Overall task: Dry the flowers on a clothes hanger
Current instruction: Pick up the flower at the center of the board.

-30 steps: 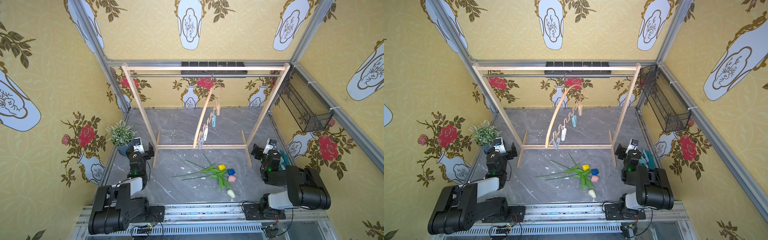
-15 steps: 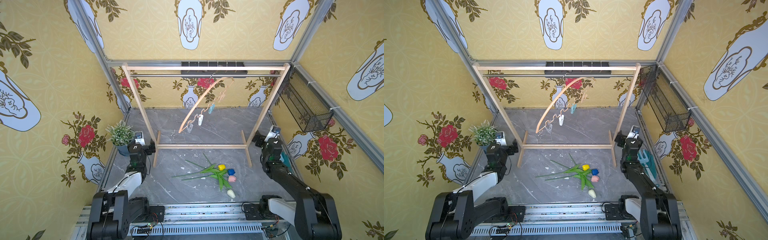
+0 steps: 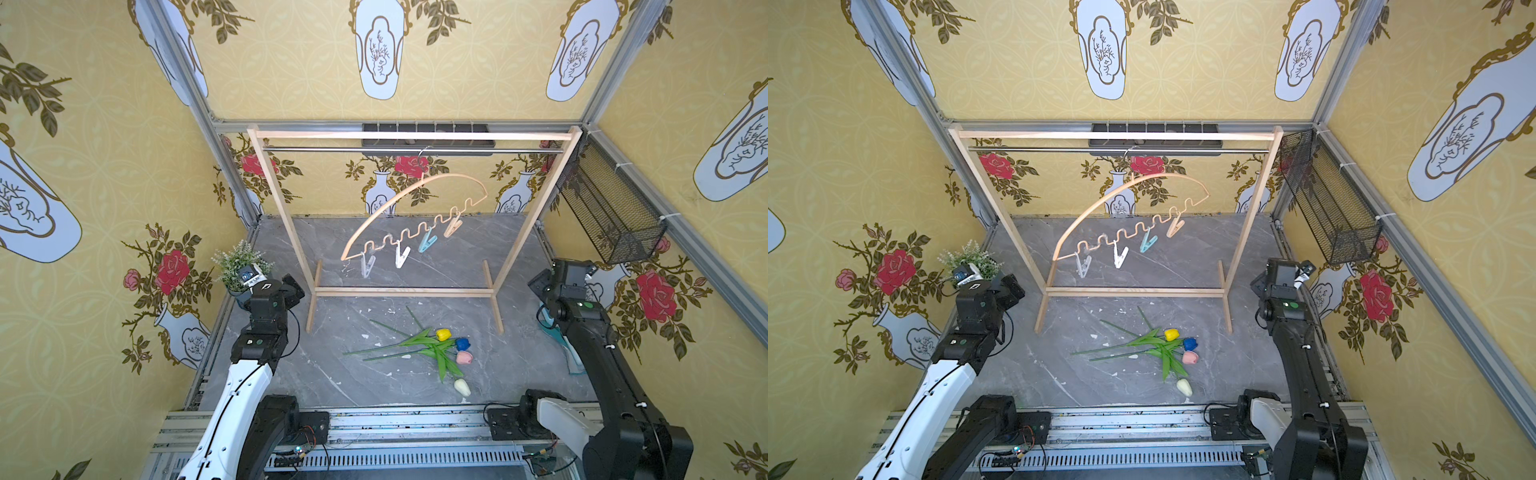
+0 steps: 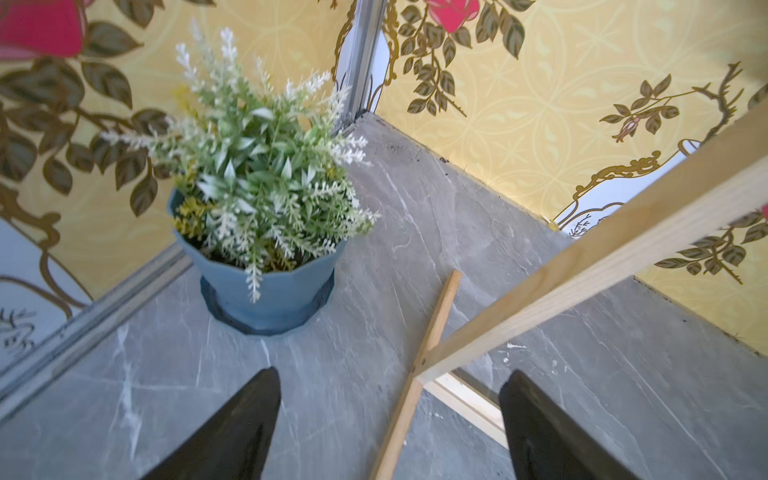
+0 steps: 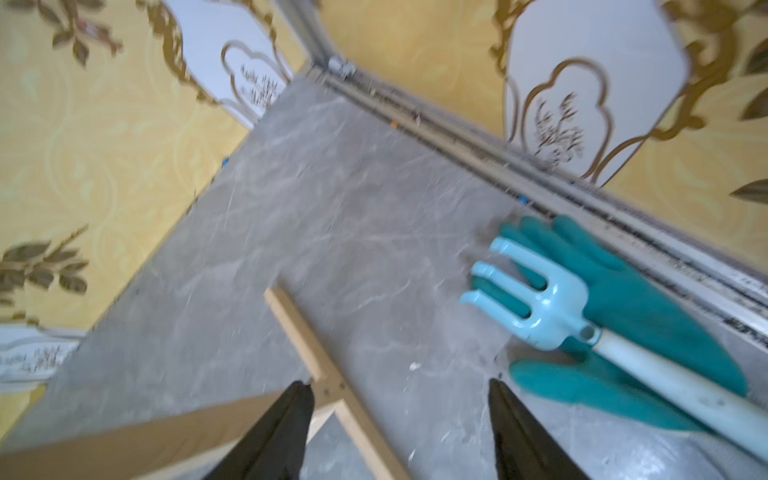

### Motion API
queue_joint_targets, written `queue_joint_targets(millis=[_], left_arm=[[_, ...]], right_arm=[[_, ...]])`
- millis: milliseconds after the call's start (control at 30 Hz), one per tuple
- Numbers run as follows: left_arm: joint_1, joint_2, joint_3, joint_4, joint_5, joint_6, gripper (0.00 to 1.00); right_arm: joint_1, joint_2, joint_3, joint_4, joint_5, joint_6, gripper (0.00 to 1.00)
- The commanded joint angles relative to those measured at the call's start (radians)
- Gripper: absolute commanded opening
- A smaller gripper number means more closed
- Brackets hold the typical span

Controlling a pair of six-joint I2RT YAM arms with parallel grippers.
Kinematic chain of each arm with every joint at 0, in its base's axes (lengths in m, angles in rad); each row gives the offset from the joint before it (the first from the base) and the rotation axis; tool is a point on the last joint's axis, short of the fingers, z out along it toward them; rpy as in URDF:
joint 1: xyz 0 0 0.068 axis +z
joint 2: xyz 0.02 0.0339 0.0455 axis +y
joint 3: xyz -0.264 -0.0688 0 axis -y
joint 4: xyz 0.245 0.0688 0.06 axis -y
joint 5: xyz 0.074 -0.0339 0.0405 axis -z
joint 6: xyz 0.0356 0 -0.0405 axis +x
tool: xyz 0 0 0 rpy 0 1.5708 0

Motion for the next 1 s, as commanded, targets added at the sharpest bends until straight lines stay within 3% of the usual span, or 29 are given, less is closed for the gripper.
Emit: queue_joint_targets(millis=[0,100,267,333,433,467,600,700,867,900,967], left_arm=[[-0.087,-0.01,0.001,-0.114,0.013,-0.149,0.84],[-0.208,0.0,0.012,-0.112,-0.02,-0.158,0.82],[-0.316,0.005,0.016,-0.122,-0.009,-0.194,0.75],[-0.351,-0.007,0.008,-0.138,0.002,-0.23,0.7],[-0.354,-0.031,-0.031,-0.133,0.028,-0.295,0.66],[-0.355,-0.037,-0.044,-0.13,0.036,-0.311,0.66],[-0.356,-0.059,-0.078,-0.136,0.051,-0.362,0.68],[-0.356,-0.062,-0.089,-0.139,0.068,-0.393,0.68],[-0.356,-0.052,-0.082,-0.157,0.083,-0.417,0.64],[-0.356,-0.047,-0.083,-0.154,0.082,-0.412,0.64],[-0.355,-0.034,-0.084,-0.145,0.083,-0.398,0.62]], right_arm=[[0.161,0.031,0.046,-0.141,-0.009,0.028,0.52],[0.401,0.078,0.085,-0.192,0.066,0.077,0.41],[0.71,0.175,0.147,-0.231,0.085,0.117,0.38],[0.818,0.216,0.161,-0.203,0.059,0.086,0.45],[0.917,0.303,0.189,-0.173,-0.003,0.049,0.74],[0.938,0.338,0.203,-0.172,-0.022,0.044,0.79],[1.084,0.441,0.23,-0.135,0.004,-0.031,0.85],[1.11,0.505,0.232,-0.089,-0.022,-0.073,0.76],[1.121,0.534,0.234,-0.061,0.114,-0.047,0.77],[1.101,0.547,0.255,-0.098,0.139,-0.031,0.73],[0.999,0.587,0.299,-0.192,0.066,0.005,0.61]])
